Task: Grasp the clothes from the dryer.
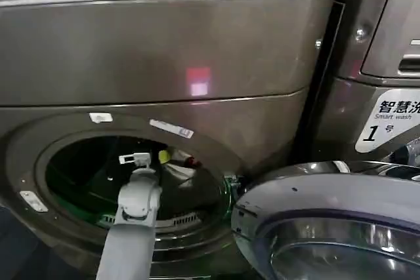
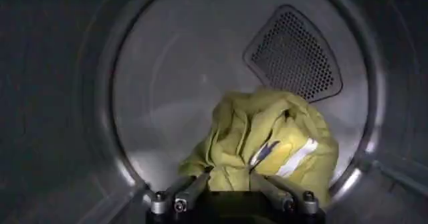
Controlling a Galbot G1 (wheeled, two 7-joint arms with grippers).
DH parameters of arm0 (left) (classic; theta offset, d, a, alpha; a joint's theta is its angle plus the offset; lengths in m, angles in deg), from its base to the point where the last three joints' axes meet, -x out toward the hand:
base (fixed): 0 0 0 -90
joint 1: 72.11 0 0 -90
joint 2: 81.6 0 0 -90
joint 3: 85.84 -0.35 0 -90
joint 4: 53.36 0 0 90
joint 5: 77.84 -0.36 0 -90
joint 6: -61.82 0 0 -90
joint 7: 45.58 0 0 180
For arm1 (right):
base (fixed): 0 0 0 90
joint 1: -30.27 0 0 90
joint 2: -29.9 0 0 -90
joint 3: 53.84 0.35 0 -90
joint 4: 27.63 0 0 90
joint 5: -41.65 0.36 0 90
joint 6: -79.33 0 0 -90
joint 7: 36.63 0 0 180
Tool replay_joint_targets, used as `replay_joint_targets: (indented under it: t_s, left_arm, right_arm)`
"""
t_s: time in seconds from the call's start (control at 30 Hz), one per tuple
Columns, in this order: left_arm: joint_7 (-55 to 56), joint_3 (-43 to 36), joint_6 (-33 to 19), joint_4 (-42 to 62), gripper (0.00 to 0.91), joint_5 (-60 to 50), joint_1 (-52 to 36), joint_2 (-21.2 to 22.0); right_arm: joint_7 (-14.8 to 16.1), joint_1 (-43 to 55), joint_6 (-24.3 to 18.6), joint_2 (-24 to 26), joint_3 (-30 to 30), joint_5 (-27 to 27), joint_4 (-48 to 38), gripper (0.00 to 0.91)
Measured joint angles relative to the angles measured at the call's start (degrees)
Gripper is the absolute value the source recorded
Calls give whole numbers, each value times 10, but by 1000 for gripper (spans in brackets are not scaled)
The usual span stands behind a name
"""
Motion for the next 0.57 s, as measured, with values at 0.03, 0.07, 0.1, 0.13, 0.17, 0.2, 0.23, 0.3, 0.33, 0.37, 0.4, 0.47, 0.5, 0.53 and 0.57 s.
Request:
replay_joint_targets:
  t_s: [0.03,0.07,0.1,0.13,0.17,0.2,0.23,0.3,0.33,0.37,0.4,0.47,0.5,0.53,0.57]
  left_arm:
    - [0,0,0,0,0,0,0,0]
    - [0,0,0,0,0,0,1,0]
    - [0,0,0,0,0,-1,1,0]
    - [0,0,0,0,0,-2,2,0]
    - [-1,-1,0,0,0,-2,2,0]
    - [-1,-1,0,0,0,-2,2,1]
    - [-1,-1,-1,0,0,-2,2,1]
    - [-2,-1,-1,0,0,-3,2,1]
    - [-2,-1,-1,0,0,-3,2,1]
    - [-2,-1,-1,0,0,-4,2,1]
    - [-2,-1,-1,0,0,-4,2,1]
    - [-3,-2,-1,0,0,-4,2,1]
    - [-3,-2,-1,-1,0,-4,2,1]
    - [-4,-2,-1,-2,0,-5,3,1]
    - [-4,-2,-1,-3,0,-5,3,1]
  right_arm:
    - [-1,0,0,0,0,-1,0,907]
    - [-2,0,2,0,0,-4,1,907]
    - [-3,0,4,0,1,-5,2,907]
    - [-5,0,6,0,3,-5,3,907]
    - [-5,1,8,1,4,-7,3,907]
    - [-6,1,9,1,4,-9,4,907]
    - [-8,1,11,1,4,-10,4,907]
    - [-10,1,15,2,5,-14,4,907]
    - [-11,1,17,2,5,-15,4,907]
    - [-11,1,19,2,5,-17,4,907]
    - [-11,1,20,2,5,-18,4,907]
    - [-13,2,22,2,5,-20,4,907]
    - [-13,2,23,1,5,-21,5,907]
    - [-14,2,25,1,5,-22,5,907]
    - [-14,2,25,1,5,-23,6,907]
